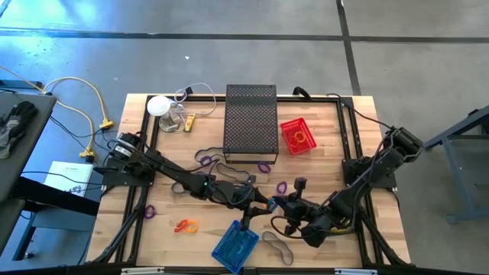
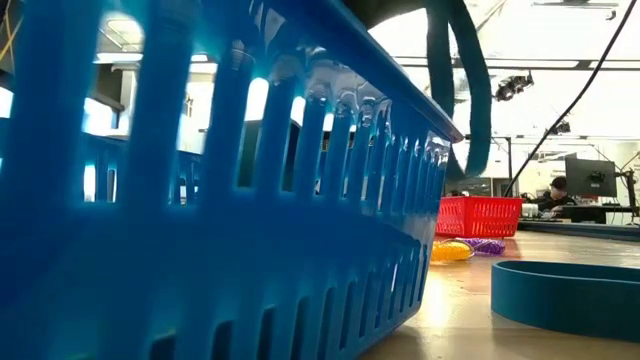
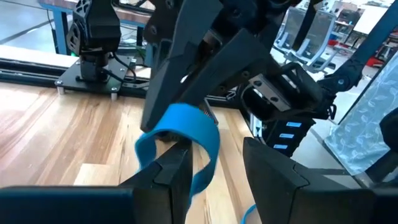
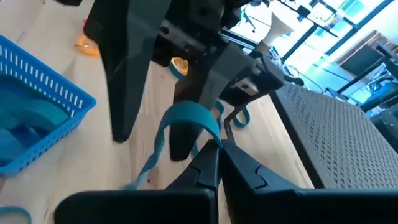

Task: Pick & Place Office Desk Supplies
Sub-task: Put the blue rubber band into the blue bin

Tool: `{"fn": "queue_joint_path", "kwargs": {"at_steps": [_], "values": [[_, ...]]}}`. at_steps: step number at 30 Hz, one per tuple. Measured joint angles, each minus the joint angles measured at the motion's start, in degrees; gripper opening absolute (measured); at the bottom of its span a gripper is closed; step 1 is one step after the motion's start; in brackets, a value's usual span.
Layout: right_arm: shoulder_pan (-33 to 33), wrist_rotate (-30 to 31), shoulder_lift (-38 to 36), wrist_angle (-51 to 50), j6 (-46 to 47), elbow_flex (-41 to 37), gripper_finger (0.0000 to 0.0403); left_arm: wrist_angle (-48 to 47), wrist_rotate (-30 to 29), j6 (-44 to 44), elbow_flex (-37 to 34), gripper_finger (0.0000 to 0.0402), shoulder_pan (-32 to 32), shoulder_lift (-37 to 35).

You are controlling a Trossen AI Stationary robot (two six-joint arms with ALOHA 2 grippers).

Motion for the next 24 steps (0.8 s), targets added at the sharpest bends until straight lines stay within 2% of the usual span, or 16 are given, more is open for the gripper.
{"fn": "queue_joint_path", "kwargs": {"at_steps": [8,14,18,24], "values": [[-0.01,1.35,0.0,0.21,-2.58,0.0,0.0003,-0.17,-1.3,0.02,0.0,0.0115,0.0,0.0],[-0.01,1.17,0.0,0.21,-2.58,0.0,0.0003,-0.14,-2.73,0.02,0.0,0.0056,0.0,0.0],[-0.16,-2.19,0.0,0.21,-2.09,0.0,0.0003,-0.15,-3.86,0.5,0.0,0.001,-0.02,0.0],[0.04,-4.13,-0.2,0.16,-3.93,-0.01,0.0022,-0.38,-3.8,0.59,0.0,0.0003,-0.3,0.0]]}}
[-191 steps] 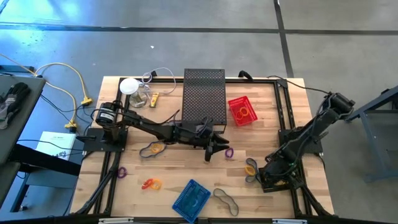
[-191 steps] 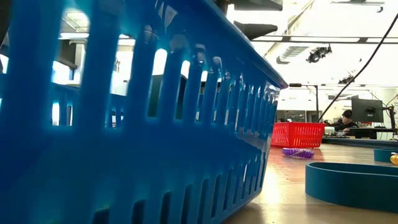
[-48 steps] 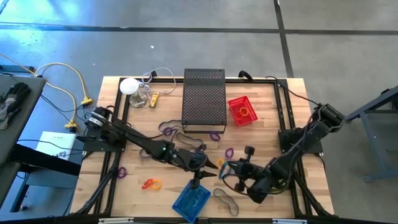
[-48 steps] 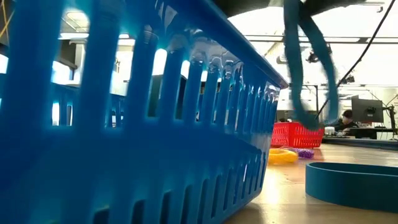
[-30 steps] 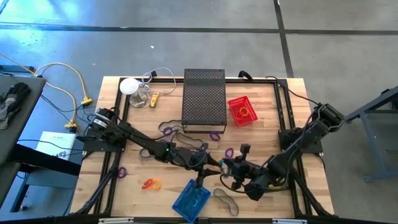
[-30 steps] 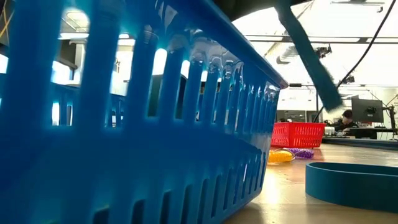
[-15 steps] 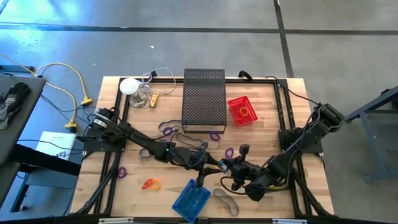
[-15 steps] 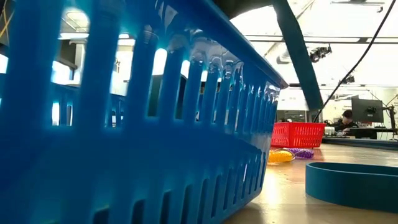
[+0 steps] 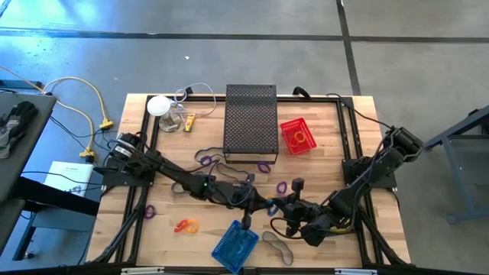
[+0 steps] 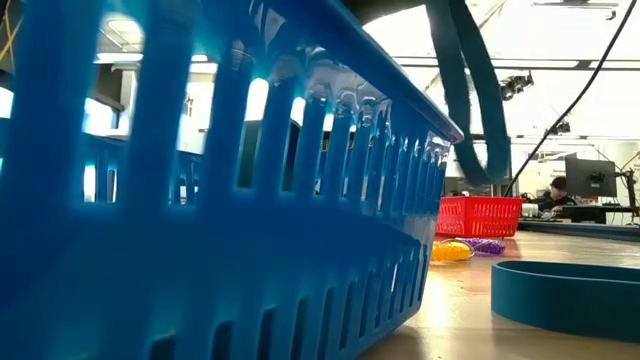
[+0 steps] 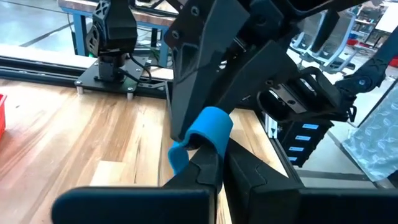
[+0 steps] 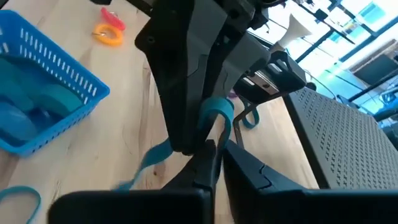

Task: Pick & Place Office Desk Supplies
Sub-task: Put the blue rubber band into the blue bin

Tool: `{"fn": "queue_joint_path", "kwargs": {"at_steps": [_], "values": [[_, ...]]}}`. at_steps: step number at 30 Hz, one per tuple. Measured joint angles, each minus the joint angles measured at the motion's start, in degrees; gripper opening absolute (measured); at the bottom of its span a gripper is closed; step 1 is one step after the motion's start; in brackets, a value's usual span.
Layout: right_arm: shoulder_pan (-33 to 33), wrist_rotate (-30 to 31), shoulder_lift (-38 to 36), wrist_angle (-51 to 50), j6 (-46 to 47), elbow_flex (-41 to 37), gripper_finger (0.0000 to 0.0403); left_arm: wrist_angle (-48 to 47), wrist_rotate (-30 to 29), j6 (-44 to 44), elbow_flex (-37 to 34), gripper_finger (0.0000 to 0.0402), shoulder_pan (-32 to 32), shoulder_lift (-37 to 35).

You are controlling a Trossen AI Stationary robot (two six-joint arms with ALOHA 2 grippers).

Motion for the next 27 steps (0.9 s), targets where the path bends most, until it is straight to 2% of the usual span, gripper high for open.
{"fn": "queue_joint_path", "kwargs": {"at_steps": [7,11,15,21,27], "values": [[3.98,-1.86,-1.73,-0.29,0.33,-0.06,0.0103,-0.25,-0.21,0.82,0.0,0.0002,-1.79,-0.11],[6.23,-1.9,-2.49,-0.45,1.84,-0.06,0.0159,-6.95,-0.18,-0.23,0.0,0.0001,-3.83,-3.45],[8.62,-1.95,-2.49,-0.44,2.22,-0.06,0.0195,-11.99,-0.2,-3.86,0.06,0.0001,-6.98,-8.07],[9.71,-2.15,-2.49,-0.81,5.91,-0.06,0.0207,-20.15,-1.32,-10.39,0.09,0.0001,-13.07,-15.06],[9.7,-5.22,-2.49,-1.51,8.62,-0.06,0.0197,-21.1,-4.81,-12.22,0.17,0.0001,-19.06,-15.61]]}}
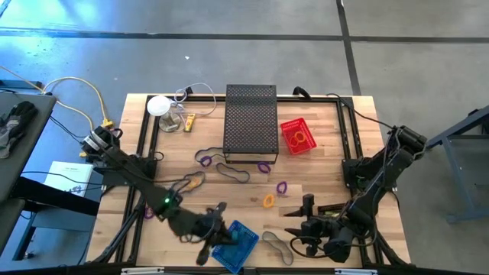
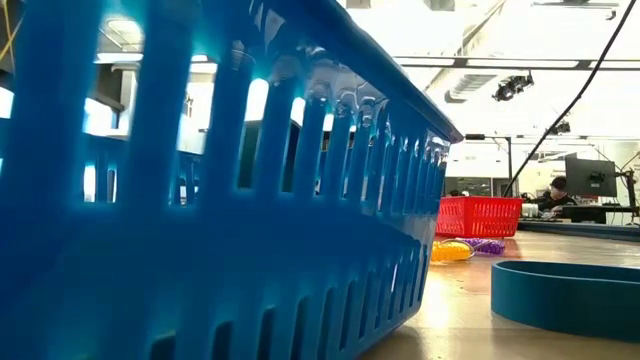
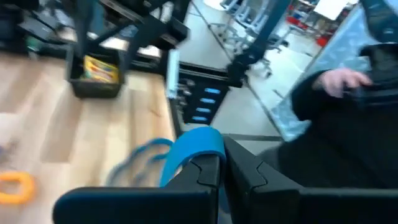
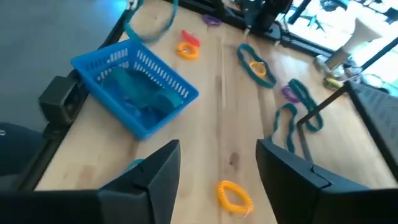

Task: Pick & Place Office Desk Supplies
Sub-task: Put the blue rubber band into the blue bin

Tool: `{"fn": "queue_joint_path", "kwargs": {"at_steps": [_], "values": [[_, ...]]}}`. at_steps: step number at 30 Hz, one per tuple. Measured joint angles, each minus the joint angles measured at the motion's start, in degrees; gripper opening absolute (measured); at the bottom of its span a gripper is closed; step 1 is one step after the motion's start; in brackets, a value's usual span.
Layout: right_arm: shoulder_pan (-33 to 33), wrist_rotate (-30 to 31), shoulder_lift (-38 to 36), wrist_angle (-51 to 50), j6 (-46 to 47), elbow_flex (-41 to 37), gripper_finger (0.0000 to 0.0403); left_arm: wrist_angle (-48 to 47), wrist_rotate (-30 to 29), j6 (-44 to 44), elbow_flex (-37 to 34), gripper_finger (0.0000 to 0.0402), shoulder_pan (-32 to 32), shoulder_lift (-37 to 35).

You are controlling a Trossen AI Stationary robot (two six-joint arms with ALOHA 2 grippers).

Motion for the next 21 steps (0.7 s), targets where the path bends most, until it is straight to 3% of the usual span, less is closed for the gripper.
{"fn": "queue_joint_path", "kwargs": {"at_steps": [6,14,21], "values": [[-0.01,-0.29,0.0,-0.21,0.83,0.0,0.0189,0.62,-5.94,-6.39,0.02,0.0001,-1.14,4.25],[-0.05,-0.62,0.0,-0.21,0.87,0.0,0.0188,0.77,-5.64,-14.36,0.0,0.0001,-1.16,6.99],[-0.42,-1.19,0.0,-0.67,0.72,0.02,0.0188,-0.52,-0.87,-24.5,-0.04,0.0001,-0.99,9.21]]}}
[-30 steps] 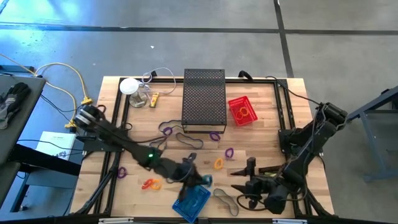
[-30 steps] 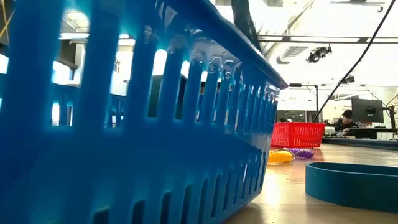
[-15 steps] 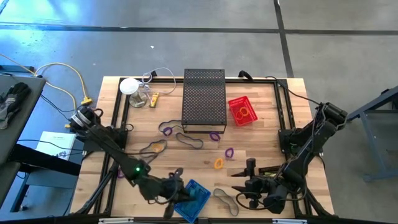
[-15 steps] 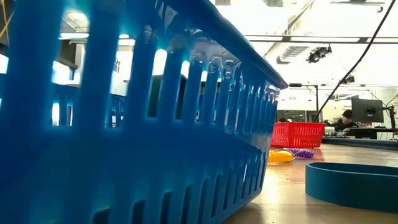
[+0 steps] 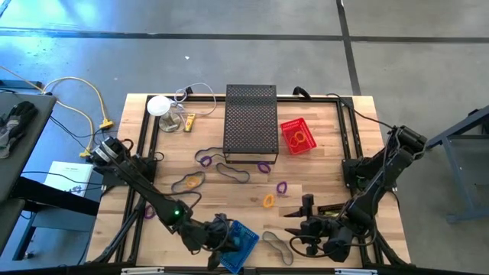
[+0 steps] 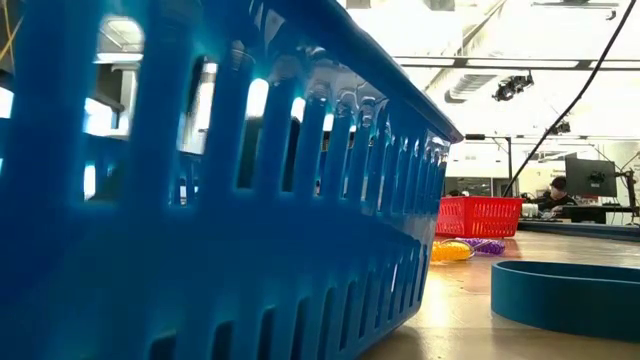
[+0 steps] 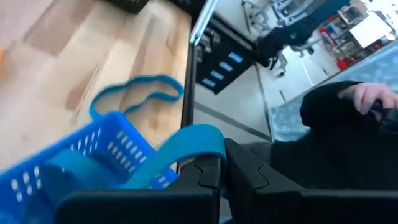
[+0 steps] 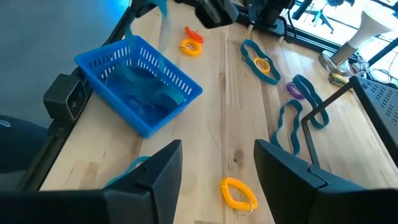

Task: Pick & Place Office Desk Supplies
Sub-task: Put the blue rubber band into the blue bin

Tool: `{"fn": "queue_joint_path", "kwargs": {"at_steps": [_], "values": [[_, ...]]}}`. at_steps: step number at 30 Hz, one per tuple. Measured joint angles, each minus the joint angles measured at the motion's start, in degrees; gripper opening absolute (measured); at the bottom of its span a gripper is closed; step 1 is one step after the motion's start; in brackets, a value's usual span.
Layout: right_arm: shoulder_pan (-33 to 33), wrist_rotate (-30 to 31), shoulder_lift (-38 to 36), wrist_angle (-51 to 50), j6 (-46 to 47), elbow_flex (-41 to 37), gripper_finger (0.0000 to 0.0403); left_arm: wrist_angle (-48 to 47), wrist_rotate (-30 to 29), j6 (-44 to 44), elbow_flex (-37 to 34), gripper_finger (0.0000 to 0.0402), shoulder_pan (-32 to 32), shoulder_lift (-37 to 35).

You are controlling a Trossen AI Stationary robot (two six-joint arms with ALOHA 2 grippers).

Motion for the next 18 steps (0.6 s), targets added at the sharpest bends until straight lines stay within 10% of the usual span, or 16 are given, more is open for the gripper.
{"fn": "queue_joint_path", "kwargs": {"at_steps": [18], "values": [[-7.13,-0.86,0.02,-0.6,-0.01,-3.31,0.0188,-6.29,14.6,-16.11,0.02,0.0001,4.66,5.25]]}}
